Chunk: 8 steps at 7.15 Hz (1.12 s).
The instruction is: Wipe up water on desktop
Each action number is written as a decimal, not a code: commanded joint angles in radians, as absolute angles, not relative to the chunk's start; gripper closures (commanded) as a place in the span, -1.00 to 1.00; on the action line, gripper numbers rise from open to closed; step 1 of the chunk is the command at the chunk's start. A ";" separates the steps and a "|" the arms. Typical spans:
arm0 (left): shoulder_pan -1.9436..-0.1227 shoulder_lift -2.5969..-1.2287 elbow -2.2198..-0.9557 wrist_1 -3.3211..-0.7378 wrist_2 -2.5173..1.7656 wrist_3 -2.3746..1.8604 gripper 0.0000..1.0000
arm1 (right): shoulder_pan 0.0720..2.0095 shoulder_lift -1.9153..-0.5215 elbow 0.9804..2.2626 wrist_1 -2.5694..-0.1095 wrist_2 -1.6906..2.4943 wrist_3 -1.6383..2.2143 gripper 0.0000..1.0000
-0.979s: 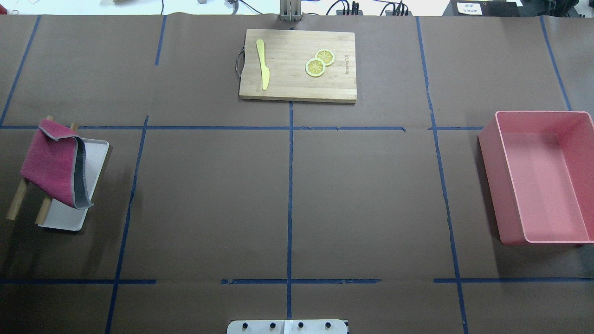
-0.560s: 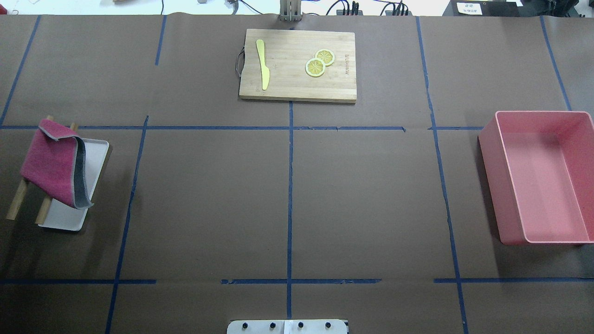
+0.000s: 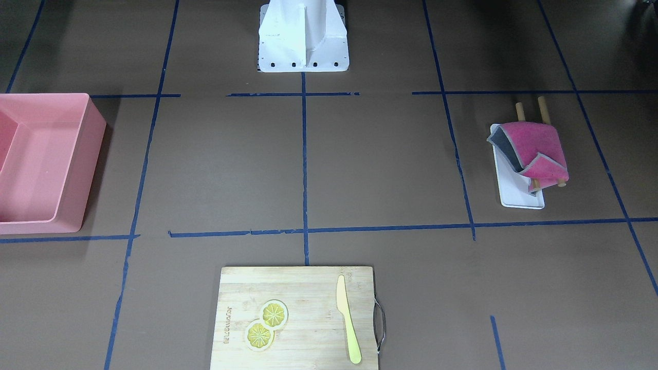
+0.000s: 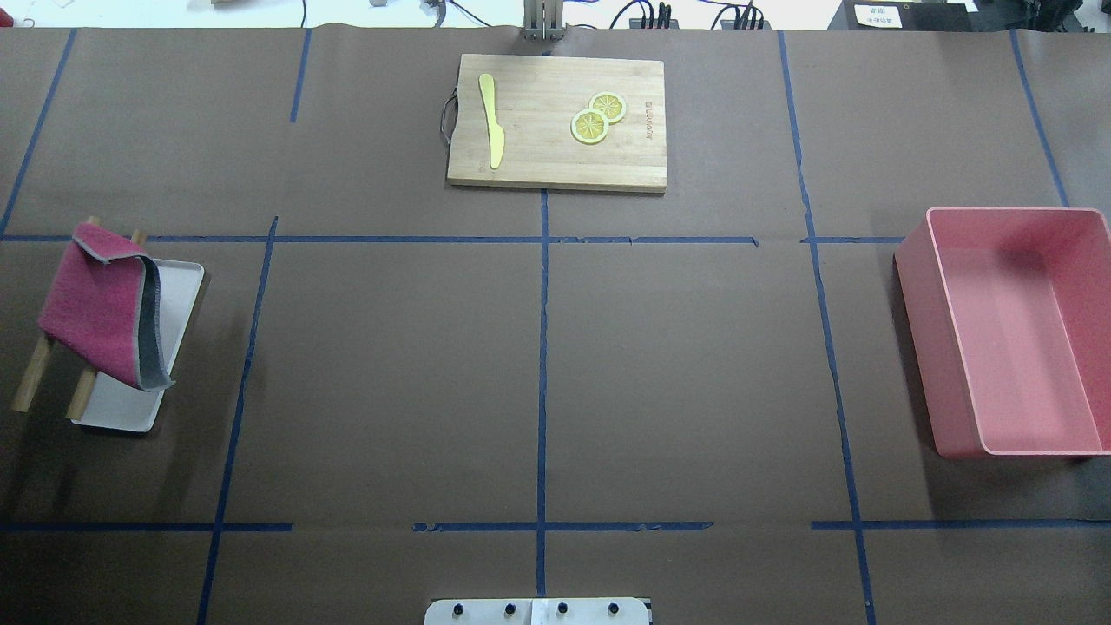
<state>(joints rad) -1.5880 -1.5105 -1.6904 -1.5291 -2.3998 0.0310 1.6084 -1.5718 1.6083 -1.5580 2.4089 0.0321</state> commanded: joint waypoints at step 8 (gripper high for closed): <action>-1.246 -1.586 -1.704 -2.024 -2.520 -0.722 -1.00 | 1.585 -1.537 1.621 -1.520 2.470 0.035 -1.00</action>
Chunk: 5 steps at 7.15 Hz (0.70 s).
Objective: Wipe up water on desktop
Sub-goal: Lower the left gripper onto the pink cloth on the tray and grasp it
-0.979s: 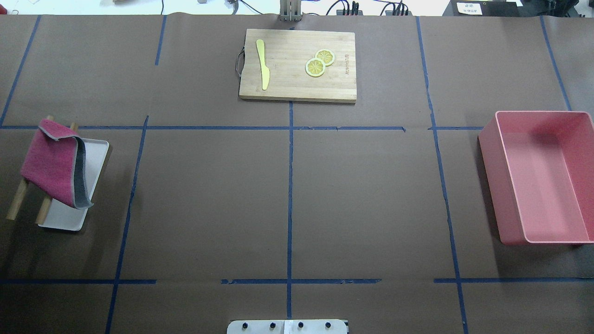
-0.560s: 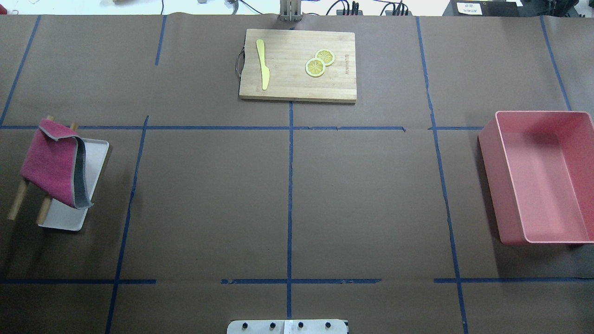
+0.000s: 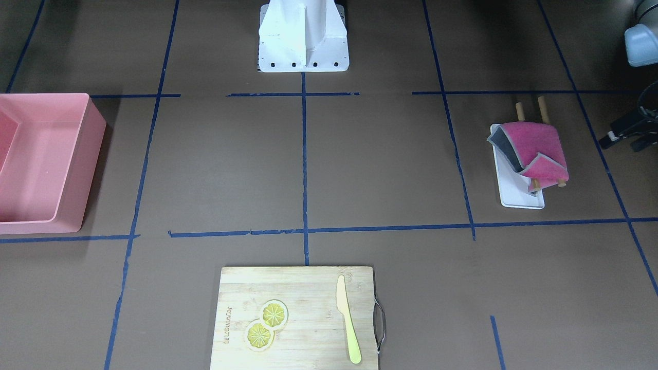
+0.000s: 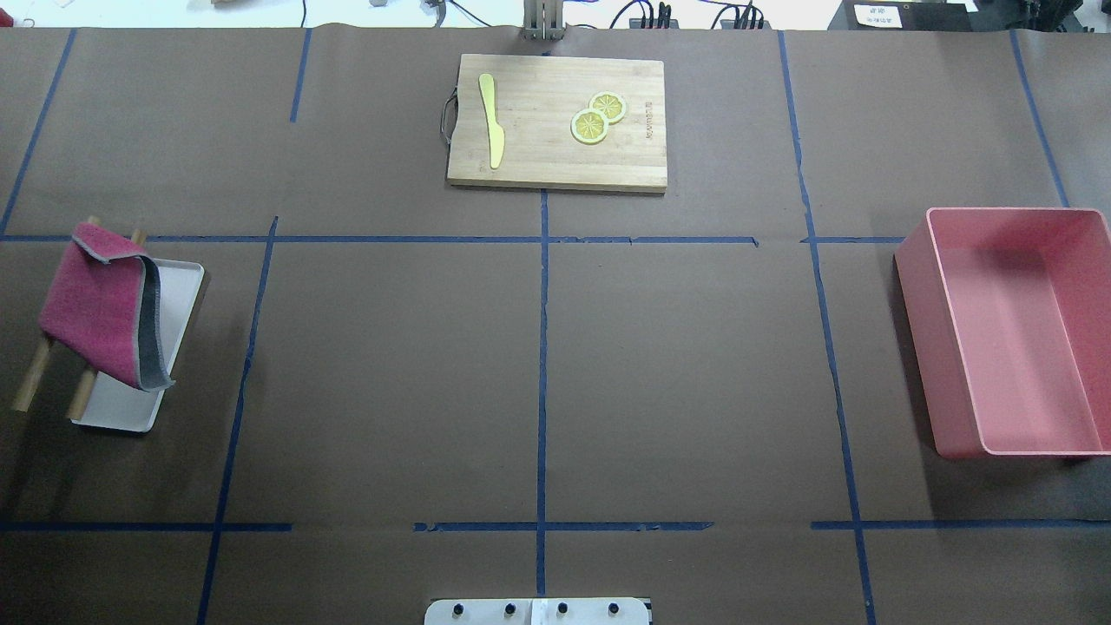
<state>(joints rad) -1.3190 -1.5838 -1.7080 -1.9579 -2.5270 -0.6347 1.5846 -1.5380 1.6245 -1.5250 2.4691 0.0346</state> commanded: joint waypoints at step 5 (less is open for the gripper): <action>-1.184 -1.589 -1.674 -2.043 -2.520 -0.750 -0.70 | 1.578 -1.539 1.618 -1.519 2.470 0.035 -1.00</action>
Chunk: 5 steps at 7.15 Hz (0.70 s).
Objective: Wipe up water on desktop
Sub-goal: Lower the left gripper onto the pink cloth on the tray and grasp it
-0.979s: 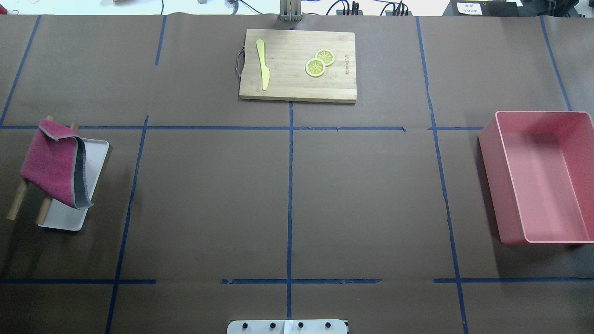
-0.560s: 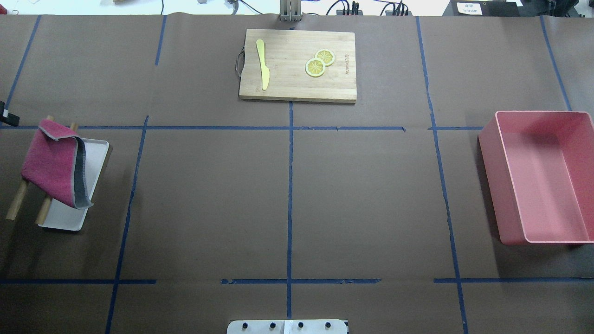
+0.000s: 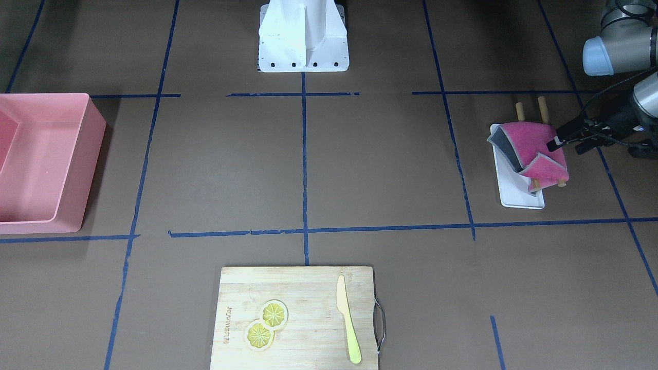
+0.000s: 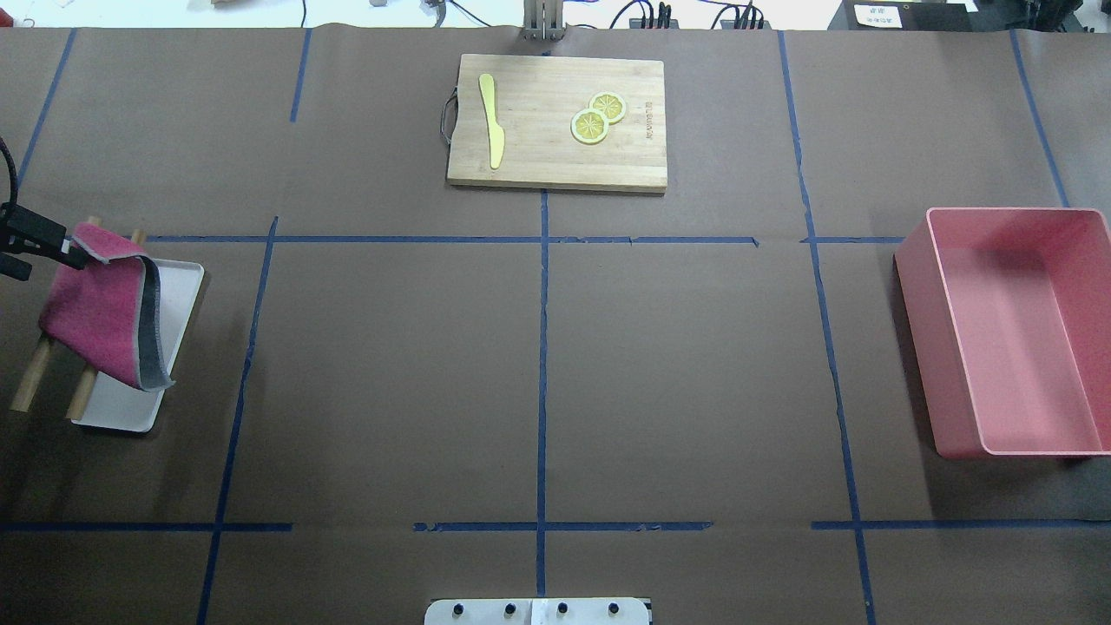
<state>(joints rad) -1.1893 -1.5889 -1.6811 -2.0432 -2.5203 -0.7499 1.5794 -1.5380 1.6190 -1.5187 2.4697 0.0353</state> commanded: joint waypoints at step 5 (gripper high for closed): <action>-1.184 -1.591 -1.669 -2.043 -2.528 -0.755 0.14 | 1.580 -1.539 1.611 -1.520 2.471 0.035 -1.00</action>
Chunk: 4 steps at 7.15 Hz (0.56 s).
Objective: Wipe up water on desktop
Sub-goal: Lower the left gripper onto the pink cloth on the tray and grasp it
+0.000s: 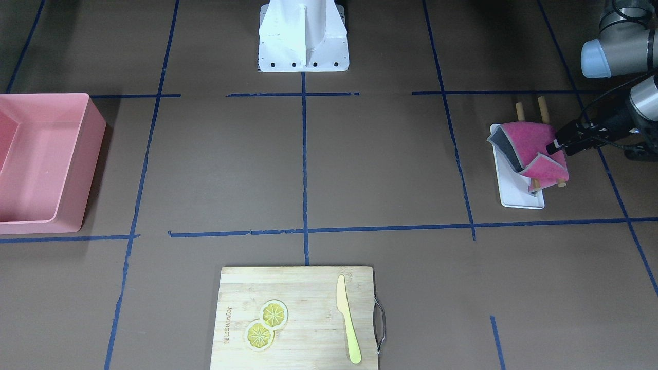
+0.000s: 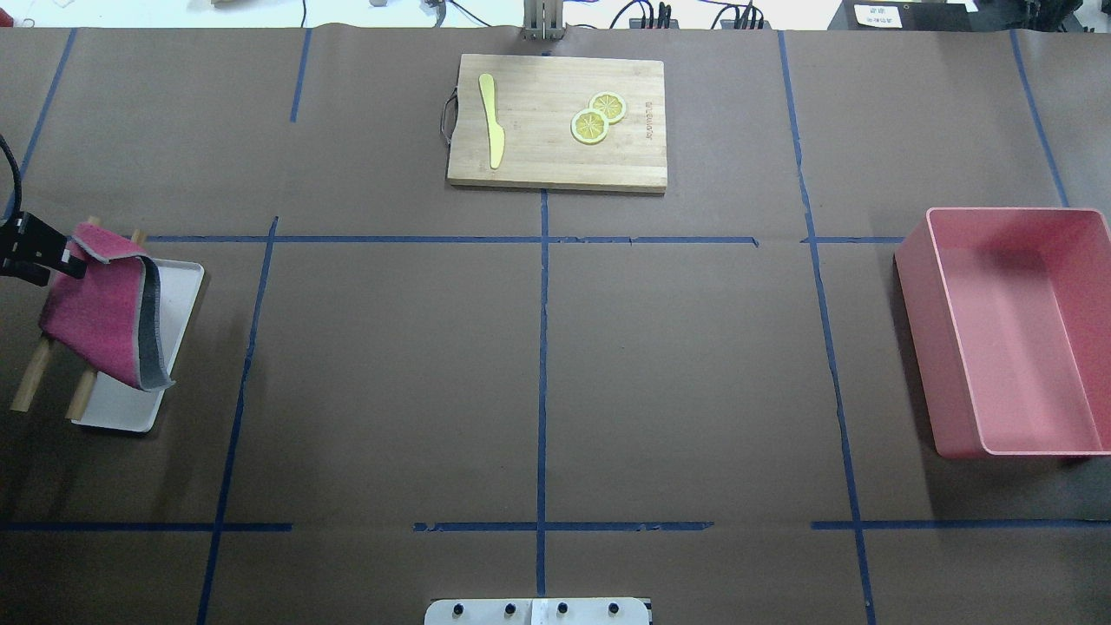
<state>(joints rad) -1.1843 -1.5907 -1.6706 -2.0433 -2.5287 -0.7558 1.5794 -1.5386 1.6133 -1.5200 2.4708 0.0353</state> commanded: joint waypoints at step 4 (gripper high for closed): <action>-1.184 -1.589 -1.670 -2.042 -2.531 -0.755 0.79 | 1.580 -1.539 1.612 -1.520 2.471 0.037 -1.00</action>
<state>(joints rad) -1.1846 -1.5901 -1.6694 -2.0420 -2.5301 -0.7559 1.5798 -1.5386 1.6119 -1.5200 2.4713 0.0367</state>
